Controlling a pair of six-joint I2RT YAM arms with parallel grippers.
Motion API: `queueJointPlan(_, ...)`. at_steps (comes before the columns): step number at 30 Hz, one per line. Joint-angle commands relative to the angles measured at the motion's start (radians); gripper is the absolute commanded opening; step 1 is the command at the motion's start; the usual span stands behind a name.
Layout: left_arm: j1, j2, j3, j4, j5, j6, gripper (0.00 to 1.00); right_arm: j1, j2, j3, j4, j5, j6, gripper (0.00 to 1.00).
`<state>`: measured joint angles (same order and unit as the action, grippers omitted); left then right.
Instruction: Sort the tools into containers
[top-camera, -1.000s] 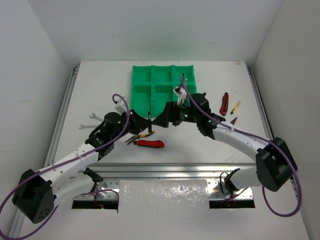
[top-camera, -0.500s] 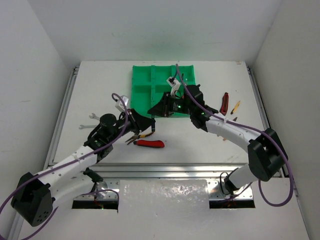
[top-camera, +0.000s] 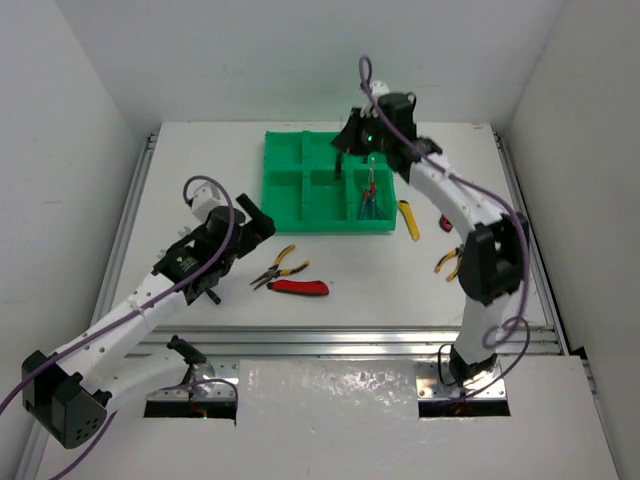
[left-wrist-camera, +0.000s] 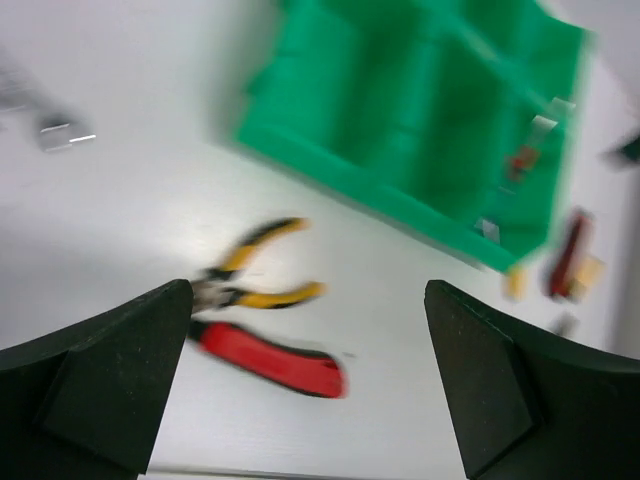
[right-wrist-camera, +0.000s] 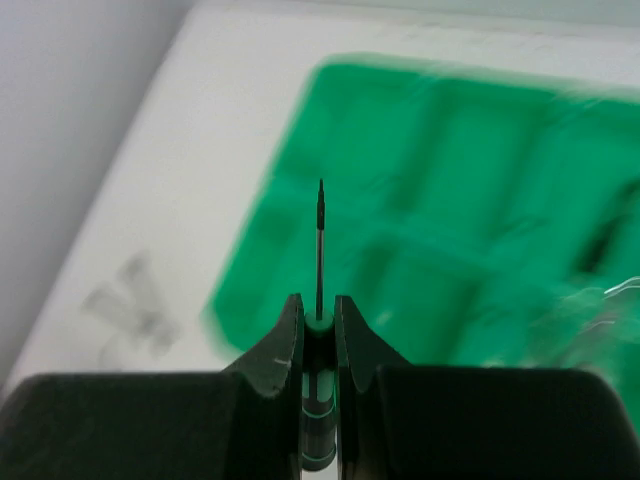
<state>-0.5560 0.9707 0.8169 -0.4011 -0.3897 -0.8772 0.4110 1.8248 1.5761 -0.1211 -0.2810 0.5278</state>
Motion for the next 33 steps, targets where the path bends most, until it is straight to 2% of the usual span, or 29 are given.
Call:
queueJointPlan(1,0.004,-0.042,0.018,-0.387,-0.334,-0.182,1.0,-0.101,0.215,0.351,-0.228,0.247,-0.223,0.0)
queueJointPlan(3,0.008,-0.076,-0.002,-0.412,-0.351,-0.18,1.0,-0.133,0.385,0.506,-0.293,0.255,-0.271,0.0)
queueJointPlan(4,0.021,-0.081,-0.01,-0.418,-0.366,-0.178,1.0,-0.165,0.439,0.663,-0.316,0.249,-0.275,0.0)
queueJointPlan(6,0.066,-0.075,-0.031,-0.432,-0.371,-0.157,1.0,-0.207,0.546,0.775,-0.303,0.217,-0.288,0.0)
queueJointPlan(9,0.148,-0.044,-0.068,-0.369,-0.313,-0.059,1.0,-0.241,0.545,0.705,-0.14,0.186,-0.296,0.0)
queueJointPlan(11,0.182,-0.04,-0.094,-0.309,-0.25,-0.027,1.0,-0.251,0.554,0.693,-0.104,0.181,-0.295,0.0)
queueJointPlan(14,0.194,-0.021,-0.11,-0.311,-0.267,-0.045,1.0,-0.258,0.625,0.768,-0.104,0.163,-0.296,0.0)
queueJointPlan(18,0.202,0.003,-0.136,-0.343,-0.305,-0.14,1.0,-0.256,0.659,0.743,-0.052,0.137,-0.295,0.0)
queueJointPlan(24,0.214,0.009,-0.189,-0.303,-0.302,-0.161,1.0,-0.256,0.677,0.742,-0.038,0.131,-0.301,0.0)
queueJointPlan(26,0.222,0.031,-0.2,-0.3,-0.295,-0.166,1.0,-0.258,0.668,0.734,-0.055,0.121,-0.307,0.28)
queueJointPlan(27,0.226,0.039,-0.202,-0.3,-0.287,-0.169,1.0,-0.255,0.659,0.72,-0.06,0.117,-0.31,0.37)
queueJointPlan(29,0.229,0.056,-0.208,-0.289,-0.275,-0.169,1.0,-0.25,0.613,0.704,-0.084,0.114,-0.324,0.45)
queueJointPlan(30,0.231,0.057,-0.209,-0.286,-0.268,-0.174,1.0,-0.247,0.591,0.681,-0.092,0.118,-0.324,0.53)
queueJointPlan(32,0.232,0.06,-0.214,-0.277,-0.261,-0.172,1.0,-0.242,0.512,0.633,-0.13,0.141,-0.305,0.75)
queueJointPlan(33,0.234,0.063,-0.214,-0.275,-0.262,-0.175,1.0,-0.241,0.477,0.606,-0.149,0.146,-0.292,0.76)
